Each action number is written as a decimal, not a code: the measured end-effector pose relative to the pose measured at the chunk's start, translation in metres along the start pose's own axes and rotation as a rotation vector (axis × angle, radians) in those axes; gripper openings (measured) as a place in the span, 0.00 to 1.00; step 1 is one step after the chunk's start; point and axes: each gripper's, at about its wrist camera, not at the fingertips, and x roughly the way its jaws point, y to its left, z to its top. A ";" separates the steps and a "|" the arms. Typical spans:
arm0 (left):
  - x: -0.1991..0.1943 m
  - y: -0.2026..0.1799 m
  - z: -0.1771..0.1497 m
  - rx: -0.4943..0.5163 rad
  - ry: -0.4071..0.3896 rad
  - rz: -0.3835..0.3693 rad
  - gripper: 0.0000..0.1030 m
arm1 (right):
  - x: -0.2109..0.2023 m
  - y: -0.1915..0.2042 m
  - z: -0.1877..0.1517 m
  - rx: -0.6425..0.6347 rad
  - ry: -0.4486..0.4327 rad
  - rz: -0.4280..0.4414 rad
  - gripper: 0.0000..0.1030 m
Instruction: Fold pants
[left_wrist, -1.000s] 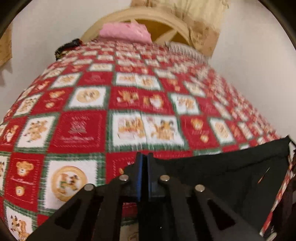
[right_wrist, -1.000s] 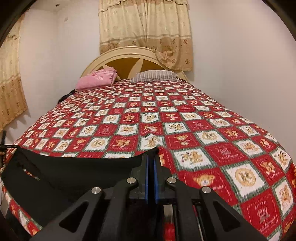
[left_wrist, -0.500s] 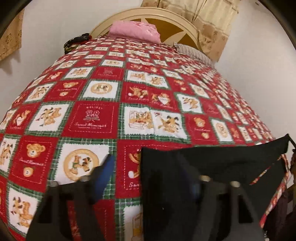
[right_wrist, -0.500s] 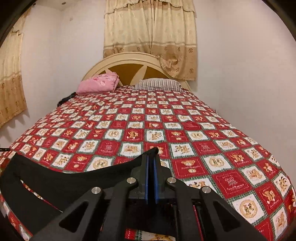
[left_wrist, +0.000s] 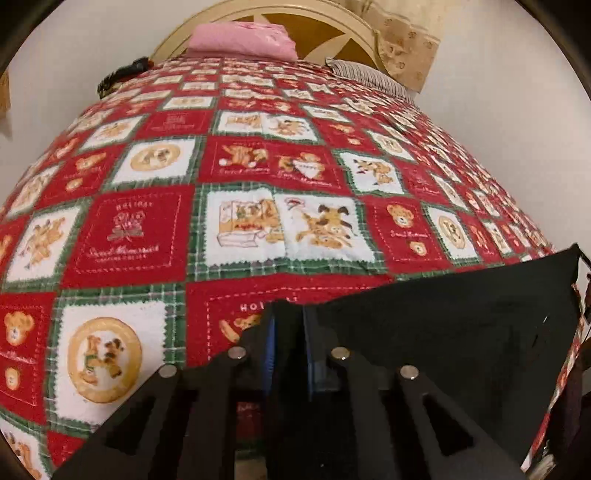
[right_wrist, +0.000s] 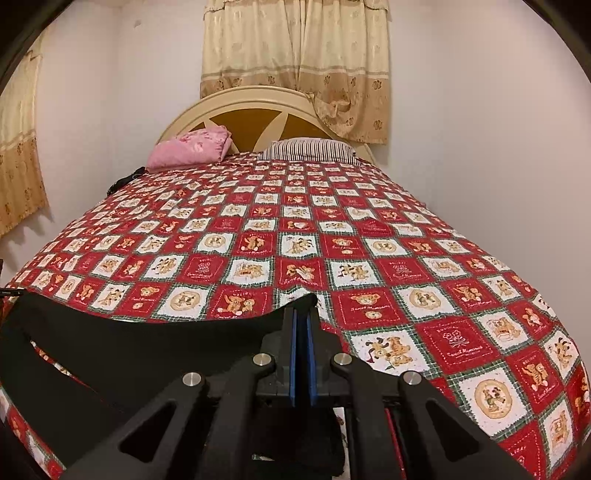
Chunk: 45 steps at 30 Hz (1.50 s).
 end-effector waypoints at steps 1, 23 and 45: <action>-0.006 -0.004 0.000 0.026 -0.011 0.006 0.12 | 0.002 0.000 0.000 0.003 0.003 -0.001 0.04; -0.152 -0.004 -0.150 -0.003 -0.373 -0.250 0.12 | -0.087 -0.011 -0.078 0.053 -0.146 0.020 0.04; -0.178 0.032 -0.218 -0.111 -0.328 -0.056 0.44 | -0.140 0.008 -0.106 -0.038 -0.017 -0.101 0.08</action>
